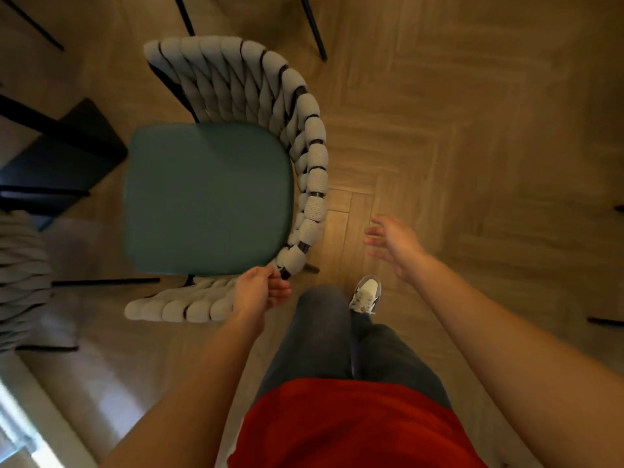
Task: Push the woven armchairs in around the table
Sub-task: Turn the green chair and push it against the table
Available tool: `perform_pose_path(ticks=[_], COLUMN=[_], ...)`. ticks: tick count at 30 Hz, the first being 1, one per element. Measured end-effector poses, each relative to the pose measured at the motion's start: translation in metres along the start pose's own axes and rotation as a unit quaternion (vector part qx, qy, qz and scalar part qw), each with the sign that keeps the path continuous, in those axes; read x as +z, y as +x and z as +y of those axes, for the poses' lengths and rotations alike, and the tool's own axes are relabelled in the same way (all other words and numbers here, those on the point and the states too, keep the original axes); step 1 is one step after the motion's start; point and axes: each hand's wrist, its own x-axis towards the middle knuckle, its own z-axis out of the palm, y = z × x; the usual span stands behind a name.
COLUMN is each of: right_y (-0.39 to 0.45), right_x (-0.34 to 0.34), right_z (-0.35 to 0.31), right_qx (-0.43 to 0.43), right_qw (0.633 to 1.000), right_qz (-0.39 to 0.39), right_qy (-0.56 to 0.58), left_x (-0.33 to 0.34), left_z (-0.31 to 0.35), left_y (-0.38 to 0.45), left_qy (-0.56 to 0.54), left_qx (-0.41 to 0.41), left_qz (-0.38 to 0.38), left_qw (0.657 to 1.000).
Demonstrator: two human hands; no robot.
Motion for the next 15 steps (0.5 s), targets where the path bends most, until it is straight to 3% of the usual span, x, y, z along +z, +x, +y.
perform_pose_path(ticks=[5, 10, 15], right_y=[0.026, 0.053, 0.074], right_x=[-0.002, 0.019, 0.043], right_z=[-0.040, -0.085, -0.139], right_qx=[-0.009, -0.013, -0.016], right_qw=[0.996, 0.984, 0.969], right_qz=[-0.043, -0.091, -0.118], right_qy=[-0.072, -0.150, -0.217], left_x=[0.029, 0.046, 0.056], left_z=[-0.007, -0.008, 0.000], left_y=[-0.009, -0.003, 0.003], left_qy=[-0.053, -0.100, -0.129], left_qx=[-0.011, -0.008, -0.027], left_qz=[0.040, 0.141, 0.190], left_qw=[0.998, 0.985, 0.973])
